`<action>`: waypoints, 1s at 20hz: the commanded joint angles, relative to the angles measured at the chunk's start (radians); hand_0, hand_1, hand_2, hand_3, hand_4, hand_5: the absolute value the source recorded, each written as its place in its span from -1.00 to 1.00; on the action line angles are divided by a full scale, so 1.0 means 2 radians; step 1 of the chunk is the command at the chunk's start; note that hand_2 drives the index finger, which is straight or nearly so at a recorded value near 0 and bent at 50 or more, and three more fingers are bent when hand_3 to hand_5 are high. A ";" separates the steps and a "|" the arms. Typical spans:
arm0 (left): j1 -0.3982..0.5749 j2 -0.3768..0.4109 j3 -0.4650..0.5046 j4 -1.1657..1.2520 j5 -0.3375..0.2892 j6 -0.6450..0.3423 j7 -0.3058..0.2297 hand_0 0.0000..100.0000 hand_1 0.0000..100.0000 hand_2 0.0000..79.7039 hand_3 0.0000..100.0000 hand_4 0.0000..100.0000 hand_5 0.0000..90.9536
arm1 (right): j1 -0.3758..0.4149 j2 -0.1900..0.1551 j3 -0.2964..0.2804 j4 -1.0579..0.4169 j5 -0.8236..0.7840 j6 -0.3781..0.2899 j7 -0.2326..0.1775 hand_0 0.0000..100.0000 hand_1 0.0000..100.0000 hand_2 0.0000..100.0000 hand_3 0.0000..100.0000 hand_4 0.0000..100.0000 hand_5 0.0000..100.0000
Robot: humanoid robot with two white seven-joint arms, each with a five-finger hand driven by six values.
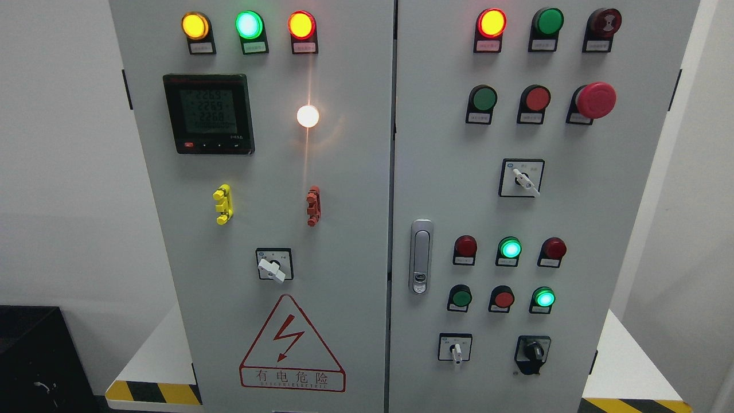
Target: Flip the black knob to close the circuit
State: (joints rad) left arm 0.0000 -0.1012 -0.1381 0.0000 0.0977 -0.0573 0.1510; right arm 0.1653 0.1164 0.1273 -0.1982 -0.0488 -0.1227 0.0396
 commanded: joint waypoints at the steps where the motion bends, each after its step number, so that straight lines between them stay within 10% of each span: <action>1: 0.011 0.000 0.000 -0.015 -0.001 0.000 0.000 -0.76 0.11 -1.00 -1.00 -1.00 -1.00 | -0.001 0.000 0.001 0.013 0.003 -0.002 0.002 -1.00 -0.73 -1.00 -1.00 -1.00 -1.00; 20: 0.011 0.000 0.000 -0.015 0.000 0.000 0.000 -0.76 0.11 -1.00 -1.00 -1.00 -1.00 | -0.011 0.001 -0.005 -0.004 0.004 -0.077 0.044 -1.00 -0.76 -1.00 -1.00 -1.00 -1.00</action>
State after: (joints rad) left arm 0.0000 -0.1013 -0.1381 0.0000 0.0974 -0.0574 0.1510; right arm 0.1554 0.1170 0.1202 -0.1887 -0.0502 -0.2528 0.1261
